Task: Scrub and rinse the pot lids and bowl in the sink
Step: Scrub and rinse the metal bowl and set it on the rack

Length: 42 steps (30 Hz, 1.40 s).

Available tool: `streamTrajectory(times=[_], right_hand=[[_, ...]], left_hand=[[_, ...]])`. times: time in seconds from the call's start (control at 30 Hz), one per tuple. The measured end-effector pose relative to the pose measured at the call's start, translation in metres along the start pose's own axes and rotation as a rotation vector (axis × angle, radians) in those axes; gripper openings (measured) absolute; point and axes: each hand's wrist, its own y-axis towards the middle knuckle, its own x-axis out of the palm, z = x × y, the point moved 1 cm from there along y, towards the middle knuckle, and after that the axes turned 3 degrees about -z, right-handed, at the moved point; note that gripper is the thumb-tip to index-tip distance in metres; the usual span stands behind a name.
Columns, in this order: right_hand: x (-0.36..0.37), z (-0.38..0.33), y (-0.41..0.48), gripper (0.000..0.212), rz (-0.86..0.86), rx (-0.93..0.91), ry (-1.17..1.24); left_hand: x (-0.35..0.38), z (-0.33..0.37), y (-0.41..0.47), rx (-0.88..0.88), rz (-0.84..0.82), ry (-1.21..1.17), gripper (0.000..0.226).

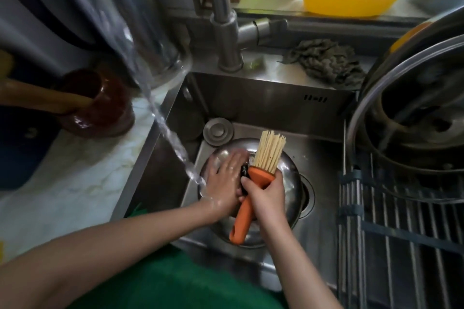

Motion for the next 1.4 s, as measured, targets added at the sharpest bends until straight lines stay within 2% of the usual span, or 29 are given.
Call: streamTrajectory(times=[0.03, 0.07, 0.13, 0.2, 0.3, 0.37, 0.4, 0.5, 0.57, 0.67, 0.77, 0.8, 0.87, 0.93, 0.97, 1.0, 1.07, 1.13, 1.2, 1.3, 1.33, 1.4], right_hand=[[-0.001, 0.0, -0.001, 0.054, -0.007, 0.0, -0.004], [-0.001, -0.001, -0.002, 0.055, -0.015, -0.002, -0.006], [0.0, -0.003, -0.003, 0.055, -0.01, -0.012, 0.005], [0.001, -0.004, -0.001, 0.053, 0.02, -0.02, 0.006], [0.0, -0.003, -0.003, 0.053, 0.045, -0.027, -0.015], [0.001, -0.004, -0.004, 0.058, 0.048, -0.049, -0.036], [0.002, -0.004, -0.005, 0.06, 0.039, -0.049, -0.051], [0.002, -0.006, -0.004, 0.068, 0.045, -0.08, -0.172], [0.0, -0.006, -0.004, 0.063, 0.084, -0.128, -0.262], [-0.002, -0.015, -0.012, 0.049, 0.092, -0.194, -0.45], [-0.006, -0.025, -0.013, 0.051, 0.047, -0.271, -0.75], [-0.008, -0.028, -0.013, 0.051, 0.038, -0.298, -0.828], [-0.012, -0.033, -0.013, 0.046, 0.016, -0.368, -0.973], [-0.013, -0.035, -0.015, 0.042, -0.039, -0.404, -1.08], [-0.014, -0.035, -0.015, 0.041, -0.068, -0.414, -1.112], [-0.015, -0.034, -0.016, 0.04, -0.089, -0.43, -1.14], [-0.016, -0.029, -0.014, 0.038, -0.097, -0.485, -1.207], [-0.014, -0.028, -0.012, 0.039, -0.067, -0.582, -1.249], [-0.017, -0.032, -0.01, 0.041, 0.061, -0.619, -1.125], [-0.025, -0.035, -0.013, 0.042, 0.32, -0.42, -0.723], [-0.027, -0.033, -0.013, 0.041, 0.323, -0.319, -0.566], [-0.026, -0.029, -0.014, 0.039, 0.224, -0.144, -0.262]], left_hand=[[-0.004, -0.006, 0.011, 0.082, -0.043, -0.023, 0.063], [-0.008, -0.015, 0.021, 0.09, -0.064, -0.071, 0.062], [-0.007, -0.026, 0.022, 0.011, -0.029, -0.126, 0.062], [0.002, -0.018, -0.003, -0.067, 0.031, -0.041, 0.059], [0.021, -0.013, -0.039, 0.09, -0.045, 0.075, 0.059], [0.013, -0.031, -0.02, 0.143, -0.029, 0.056, 0.059], [0.007, -0.037, -0.005, 0.037, -0.015, -0.046, 0.058], [-0.004, -0.032, 0.01, -0.452, 0.132, -0.465, 0.046], [-0.001, -0.013, -0.006, -0.534, 0.13, -0.479, 0.046], [0.007, 0.004, -0.027, -0.605, -0.076, -0.475, 0.059], [-0.01, 0.005, -0.019, -0.699, -0.377, -0.413, 0.067], [-0.023, 0.005, -0.019, -0.667, -0.484, -0.444, 0.057], [-0.047, 0.0, -0.025, -0.595, -0.695, -0.473, 0.018], [-0.062, -0.008, -0.035, -0.498, -0.767, -0.435, 0.007], [-0.065, -0.016, -0.037, -0.461, -0.72, -0.419, 0.008], [-0.064, -0.024, -0.04, -0.423, -0.666, -0.413, 0.023], [-0.054, -0.033, -0.043, -0.431, -0.589, -0.412, 0.07], [-0.038, -0.042, -0.048, -0.492, -0.526, -0.419, 0.095], [-0.033, -0.037, -0.05, -0.487, -0.486, -0.387, 0.101], [-0.034, -0.017, -0.056, -0.393, -0.488, -0.256, 0.103], [-0.033, -0.013, -0.058, -0.332, -0.473, -0.209, 0.099], [-0.028, 0.0, -0.058, -0.189, -0.472, -0.121, 0.087]])
